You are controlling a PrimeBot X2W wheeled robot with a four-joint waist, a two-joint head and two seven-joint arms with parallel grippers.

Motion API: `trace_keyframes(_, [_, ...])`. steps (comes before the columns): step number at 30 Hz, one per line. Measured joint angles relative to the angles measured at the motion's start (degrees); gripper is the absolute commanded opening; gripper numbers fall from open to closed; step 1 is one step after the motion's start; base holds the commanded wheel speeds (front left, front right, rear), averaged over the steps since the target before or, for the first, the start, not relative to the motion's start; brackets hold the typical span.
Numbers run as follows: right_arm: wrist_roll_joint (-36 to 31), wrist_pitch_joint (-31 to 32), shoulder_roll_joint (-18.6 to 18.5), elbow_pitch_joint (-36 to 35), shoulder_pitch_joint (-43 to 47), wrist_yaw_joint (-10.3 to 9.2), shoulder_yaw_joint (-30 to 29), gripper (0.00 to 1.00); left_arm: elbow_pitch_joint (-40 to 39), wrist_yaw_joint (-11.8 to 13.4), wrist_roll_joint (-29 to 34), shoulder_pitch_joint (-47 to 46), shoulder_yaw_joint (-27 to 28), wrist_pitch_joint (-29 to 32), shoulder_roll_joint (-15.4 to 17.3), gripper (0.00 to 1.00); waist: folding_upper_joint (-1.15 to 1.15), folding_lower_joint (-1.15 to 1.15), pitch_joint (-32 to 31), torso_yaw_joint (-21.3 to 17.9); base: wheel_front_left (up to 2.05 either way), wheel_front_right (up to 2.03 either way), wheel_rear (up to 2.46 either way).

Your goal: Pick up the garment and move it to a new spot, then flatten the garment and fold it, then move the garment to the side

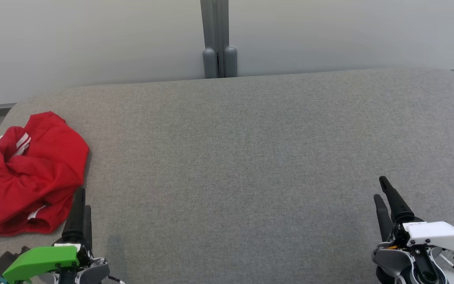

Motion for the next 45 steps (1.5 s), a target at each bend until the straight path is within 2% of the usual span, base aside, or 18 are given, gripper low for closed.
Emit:
trace_keyframes(13, [-10.3, -3.3, -0.4, -2.7, 0.0, 0.00, 1.4, 1.00, -2.8, 1.8, 12.2, 0.0, -1.3, -3.2, 0.0, 1.00, 0.00, 0.00, 0.2, 0.1, 0.00, 0.00, 0.00])
trace_keyframes(26, [-21.7, -6.2, -1.5, -5.1, 0.3, 0.00, 3.4, 1.00, -4.9, 3.2, 29.5, 0.0, -3.0, -6.1, 0.0, 1.00, 0.00, 0.00, 0.3, 0.2, 0.00, 0.00, 0.00])
trace_keyframes(45, [-38.4, -9.8, -2.9, -7.1, 1.2, 0.01, 6.9, 1.00, -5.1, 5.0, 48.9, 0.0, -5.8, -9.7, 0.4, 1.00, 0.00, 0.00, 0.1, 0.4, 0.00, 0.00, 0.00])
